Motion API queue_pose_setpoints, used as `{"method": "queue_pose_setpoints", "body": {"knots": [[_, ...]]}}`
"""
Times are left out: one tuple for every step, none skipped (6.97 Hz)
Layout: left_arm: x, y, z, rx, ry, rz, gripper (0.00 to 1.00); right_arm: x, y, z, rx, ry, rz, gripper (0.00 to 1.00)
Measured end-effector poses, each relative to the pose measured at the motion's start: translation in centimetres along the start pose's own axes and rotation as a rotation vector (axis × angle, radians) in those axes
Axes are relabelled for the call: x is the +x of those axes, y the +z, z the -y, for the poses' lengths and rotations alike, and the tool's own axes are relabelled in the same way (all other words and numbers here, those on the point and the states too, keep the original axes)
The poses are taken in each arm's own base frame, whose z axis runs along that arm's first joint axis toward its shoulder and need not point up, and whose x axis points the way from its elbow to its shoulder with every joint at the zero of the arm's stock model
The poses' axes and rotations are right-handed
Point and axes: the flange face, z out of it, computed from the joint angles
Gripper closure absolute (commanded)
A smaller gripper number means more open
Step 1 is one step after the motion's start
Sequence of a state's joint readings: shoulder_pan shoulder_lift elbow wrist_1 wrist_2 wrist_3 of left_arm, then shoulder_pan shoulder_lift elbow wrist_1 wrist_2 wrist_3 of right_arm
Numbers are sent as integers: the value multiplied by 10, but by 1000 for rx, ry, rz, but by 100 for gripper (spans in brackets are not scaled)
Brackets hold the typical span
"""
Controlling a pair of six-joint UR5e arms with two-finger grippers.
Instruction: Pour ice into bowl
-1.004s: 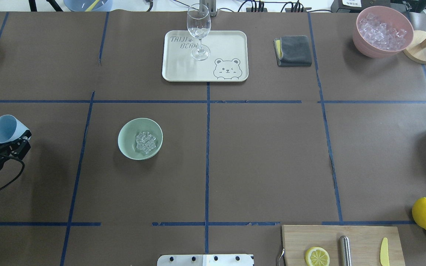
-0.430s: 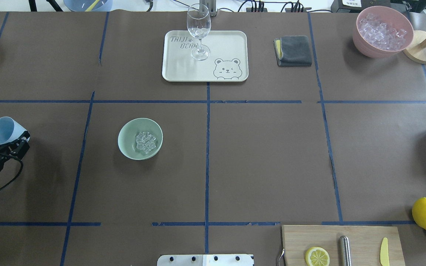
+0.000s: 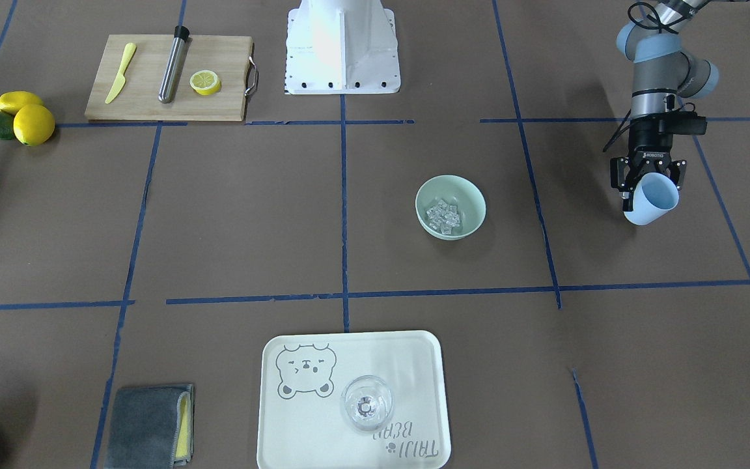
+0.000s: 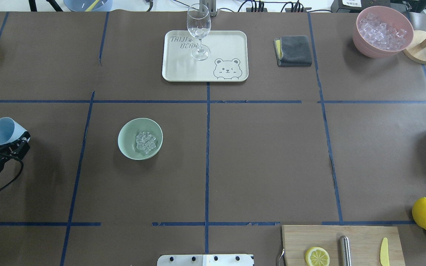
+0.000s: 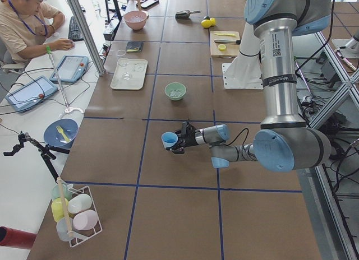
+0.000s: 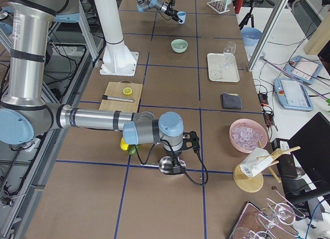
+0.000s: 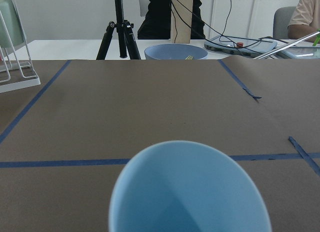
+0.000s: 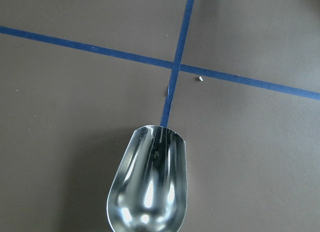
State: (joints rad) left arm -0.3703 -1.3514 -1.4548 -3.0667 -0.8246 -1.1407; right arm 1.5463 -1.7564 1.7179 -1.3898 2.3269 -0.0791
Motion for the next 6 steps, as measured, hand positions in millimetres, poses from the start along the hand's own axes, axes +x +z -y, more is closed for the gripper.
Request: {"method": "queue_pose_setpoints", "body": {"knots": [[0,0,0,-1,0,0,0,0,0,0,0,0,0,0],[0,0,0,-1,1,-3,0,0,0,0,0,0,1,0],[1,-2,1,-2,1,-10,0,0,0,0,0,0,1,0],[2,-4,5,-3,1,-18,0,0,0,1,1,0,2,0],[3,-9,12,-4,19,-32,0,0,0,1,1,0,2,0],[2,-16,20,-7,47,-48,0,-1,0,1,1,0,2,0]]}}
